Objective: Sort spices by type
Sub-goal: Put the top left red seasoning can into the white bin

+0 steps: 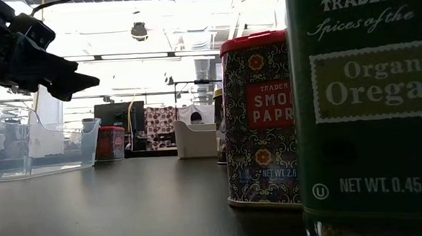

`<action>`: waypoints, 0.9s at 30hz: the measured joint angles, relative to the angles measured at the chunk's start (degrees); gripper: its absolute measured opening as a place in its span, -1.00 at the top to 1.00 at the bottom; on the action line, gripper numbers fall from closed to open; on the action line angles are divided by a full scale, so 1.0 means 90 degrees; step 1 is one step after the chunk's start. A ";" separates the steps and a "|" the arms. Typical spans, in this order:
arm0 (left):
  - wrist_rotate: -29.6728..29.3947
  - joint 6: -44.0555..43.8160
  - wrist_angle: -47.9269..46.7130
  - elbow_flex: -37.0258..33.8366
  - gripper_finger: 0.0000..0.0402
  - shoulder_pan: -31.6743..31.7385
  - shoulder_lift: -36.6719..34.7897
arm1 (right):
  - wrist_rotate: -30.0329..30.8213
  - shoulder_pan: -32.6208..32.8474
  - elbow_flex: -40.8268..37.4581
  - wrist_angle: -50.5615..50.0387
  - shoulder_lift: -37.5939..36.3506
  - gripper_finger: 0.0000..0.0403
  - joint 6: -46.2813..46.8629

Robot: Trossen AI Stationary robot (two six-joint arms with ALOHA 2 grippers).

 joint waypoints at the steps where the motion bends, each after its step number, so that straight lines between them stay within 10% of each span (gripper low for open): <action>1: 0.0000 0.0000 0.0001 -0.0001 -0.39 0.0000 0.0000 | 0.0060 0.0147 0.0000 -0.0077 -0.0062 -0.84 -0.0106; 27: 0.0000 0.0000 0.0000 -0.0001 -0.39 0.0000 -0.0001 | 0.0473 0.0731 -0.0005 -0.0235 -0.0177 -0.90 0.0529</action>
